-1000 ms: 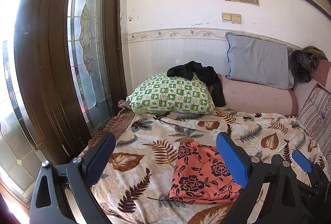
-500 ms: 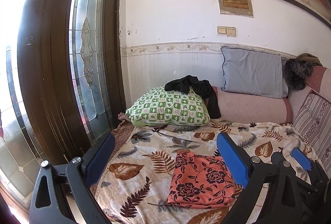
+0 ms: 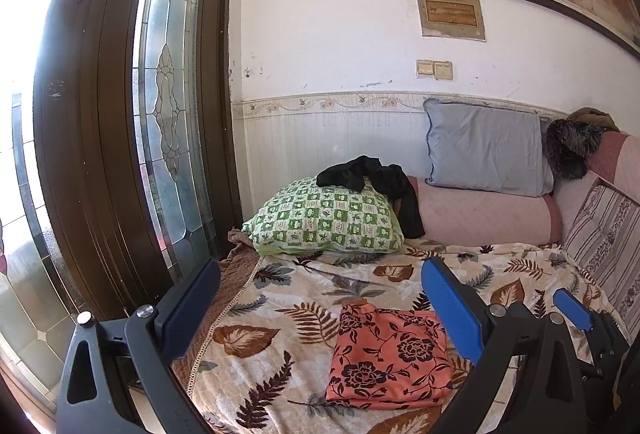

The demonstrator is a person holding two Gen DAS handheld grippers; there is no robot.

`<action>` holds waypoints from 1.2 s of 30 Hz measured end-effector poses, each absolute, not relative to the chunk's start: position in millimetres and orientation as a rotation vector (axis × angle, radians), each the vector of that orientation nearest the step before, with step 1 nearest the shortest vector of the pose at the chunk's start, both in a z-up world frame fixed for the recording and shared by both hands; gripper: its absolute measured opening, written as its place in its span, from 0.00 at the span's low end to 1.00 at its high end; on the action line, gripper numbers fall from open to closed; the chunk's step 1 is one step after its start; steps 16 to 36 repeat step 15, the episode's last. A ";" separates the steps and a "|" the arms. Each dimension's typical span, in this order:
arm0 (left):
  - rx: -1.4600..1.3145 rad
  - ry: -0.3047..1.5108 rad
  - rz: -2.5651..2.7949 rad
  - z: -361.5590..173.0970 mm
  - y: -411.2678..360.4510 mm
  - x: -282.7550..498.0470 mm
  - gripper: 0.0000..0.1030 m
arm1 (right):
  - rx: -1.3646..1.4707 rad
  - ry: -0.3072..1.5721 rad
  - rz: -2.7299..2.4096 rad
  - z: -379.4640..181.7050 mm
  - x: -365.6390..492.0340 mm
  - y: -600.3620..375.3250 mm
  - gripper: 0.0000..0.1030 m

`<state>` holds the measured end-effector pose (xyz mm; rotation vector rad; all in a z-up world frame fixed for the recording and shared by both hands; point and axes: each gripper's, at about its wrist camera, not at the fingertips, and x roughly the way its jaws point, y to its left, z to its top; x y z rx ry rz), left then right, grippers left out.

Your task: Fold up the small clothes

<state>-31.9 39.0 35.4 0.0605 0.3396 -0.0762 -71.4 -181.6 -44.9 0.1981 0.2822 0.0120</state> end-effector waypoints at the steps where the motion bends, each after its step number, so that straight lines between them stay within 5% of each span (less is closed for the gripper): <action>1: 0.061 0.342 -0.078 34.7 38.6 -30.2 0.98 | 0.196 0.285 0.014 -45.5 -69.5 -181.7 0.80; 36: 0.058 0.375 -0.073 6.0 31.5 17.5 0.98 | 0.210 0.355 0.024 -66.8 -28.5 -185.6 0.80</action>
